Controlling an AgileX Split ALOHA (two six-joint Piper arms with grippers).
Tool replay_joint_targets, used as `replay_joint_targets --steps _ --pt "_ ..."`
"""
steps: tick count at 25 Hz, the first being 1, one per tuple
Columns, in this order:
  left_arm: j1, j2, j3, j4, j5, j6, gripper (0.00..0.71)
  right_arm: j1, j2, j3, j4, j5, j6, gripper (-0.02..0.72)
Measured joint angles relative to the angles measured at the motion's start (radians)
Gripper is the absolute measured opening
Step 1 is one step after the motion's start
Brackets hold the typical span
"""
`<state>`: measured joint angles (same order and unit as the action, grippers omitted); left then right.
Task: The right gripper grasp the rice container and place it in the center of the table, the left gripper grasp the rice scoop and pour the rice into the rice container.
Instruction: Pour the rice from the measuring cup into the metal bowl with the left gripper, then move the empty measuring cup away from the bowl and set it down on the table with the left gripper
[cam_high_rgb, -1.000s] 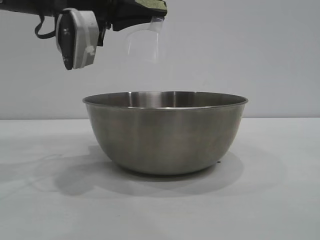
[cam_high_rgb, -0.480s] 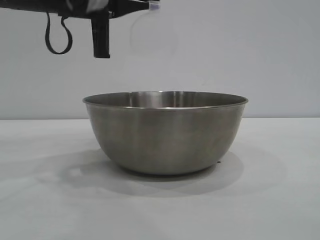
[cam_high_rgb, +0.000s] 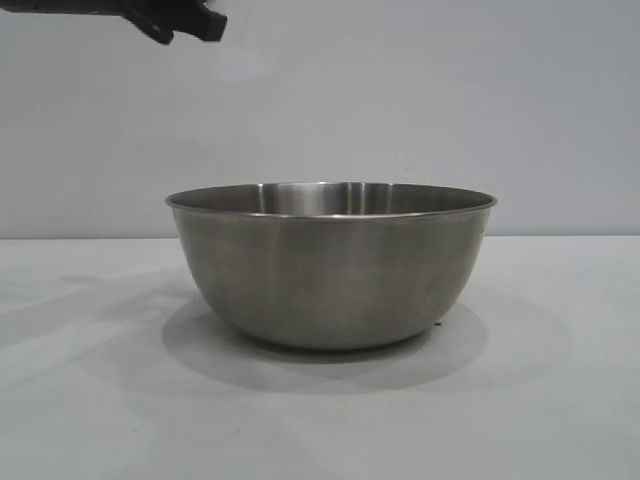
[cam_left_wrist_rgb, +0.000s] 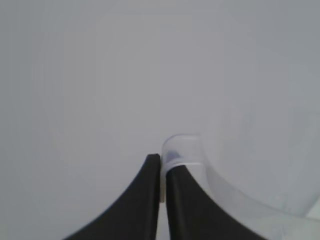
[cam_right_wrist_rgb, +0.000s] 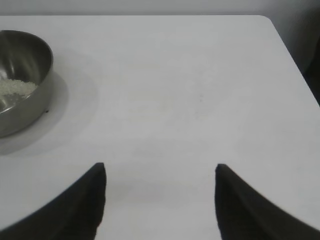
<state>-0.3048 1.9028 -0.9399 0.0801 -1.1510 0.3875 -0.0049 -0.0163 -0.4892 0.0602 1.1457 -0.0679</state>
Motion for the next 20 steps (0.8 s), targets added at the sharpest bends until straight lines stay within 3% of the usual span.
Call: replay_joint_targets --steps 4,8,20 --pt "0.000 0.000 0.000 -0.166 0.006 -0.018 0.000 0.000 0.000 0.000 0.000 0.000 0.000 0.442" --pt "0.000 0.002 0.000 -0.259 0.108 -0.041 0.000 0.000 0.000 0.000 0.000 0.000 0.000 0.442" --pt "0.002 0.144 0.000 -0.356 0.165 -0.069 0.000 0.000 0.000 0.000 0.000 0.000 0.000 0.442"
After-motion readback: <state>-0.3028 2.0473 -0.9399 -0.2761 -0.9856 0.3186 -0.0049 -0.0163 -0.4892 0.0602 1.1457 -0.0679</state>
